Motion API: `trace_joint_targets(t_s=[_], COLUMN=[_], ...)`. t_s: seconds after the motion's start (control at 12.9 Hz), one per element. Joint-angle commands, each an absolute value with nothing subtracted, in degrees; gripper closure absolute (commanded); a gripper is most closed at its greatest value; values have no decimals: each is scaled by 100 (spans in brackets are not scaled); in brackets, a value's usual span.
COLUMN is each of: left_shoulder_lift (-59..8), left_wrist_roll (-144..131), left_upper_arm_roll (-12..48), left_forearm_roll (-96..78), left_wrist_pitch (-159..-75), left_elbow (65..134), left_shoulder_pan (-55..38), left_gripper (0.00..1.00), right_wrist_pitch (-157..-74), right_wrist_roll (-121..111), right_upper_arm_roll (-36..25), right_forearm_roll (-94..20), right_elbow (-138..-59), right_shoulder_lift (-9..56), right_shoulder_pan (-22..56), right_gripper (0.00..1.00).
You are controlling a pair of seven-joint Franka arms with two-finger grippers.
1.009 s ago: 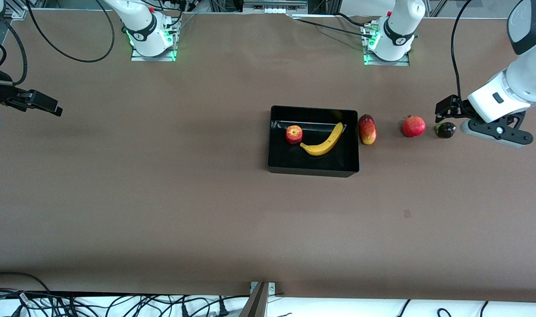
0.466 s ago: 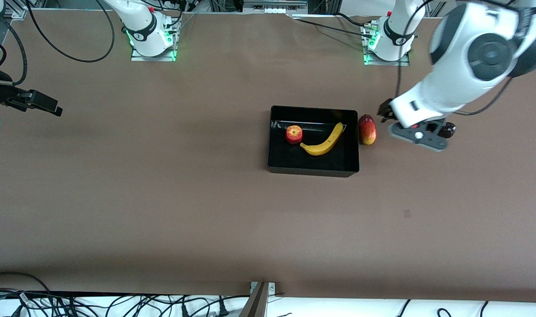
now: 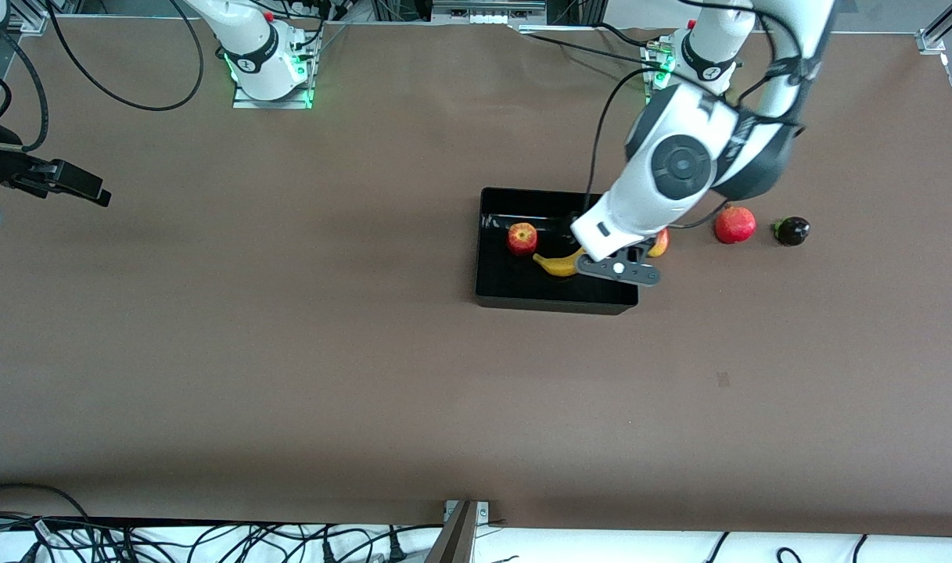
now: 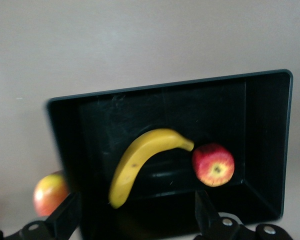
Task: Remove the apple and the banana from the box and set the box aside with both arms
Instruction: 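Lower the left gripper into the box and grasp the red apple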
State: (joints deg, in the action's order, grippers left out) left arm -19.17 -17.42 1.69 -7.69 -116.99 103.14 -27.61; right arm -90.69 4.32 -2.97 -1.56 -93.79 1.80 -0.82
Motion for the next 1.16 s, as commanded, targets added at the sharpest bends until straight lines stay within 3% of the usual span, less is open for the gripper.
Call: trace_joint_targets(t_s=[0.0, 0.7, 1.09], left_shoulder_lift=[-2143, -3198, -3313], left_wrist_roll=[-2414, -2909, -2900], left_upper_arm_roll=[395, 422, 413], left_forearm_roll=[-879, -800, -650], left_wrist_pitch=[-12705, -13894, -13922], left_elbow=[10774, 10758, 10784], left_shoulder_pan=[-2961, -3805, -3806], left_gripper=[0, 0, 0], right_wrist_pitch=[-8991, -8991, -8982], right_wrist_roll=[387, 387, 387], right_upper_arm_roll=[-246, -246, -246], right_forearm_roll=[-202, -202, -202], right_elbow=[-9299, -9299, -9299], right_shoulder_lift=[202, 202, 202], right_shoulder_pan=[-167, -176, -176], right_gripper=[0, 0, 0])
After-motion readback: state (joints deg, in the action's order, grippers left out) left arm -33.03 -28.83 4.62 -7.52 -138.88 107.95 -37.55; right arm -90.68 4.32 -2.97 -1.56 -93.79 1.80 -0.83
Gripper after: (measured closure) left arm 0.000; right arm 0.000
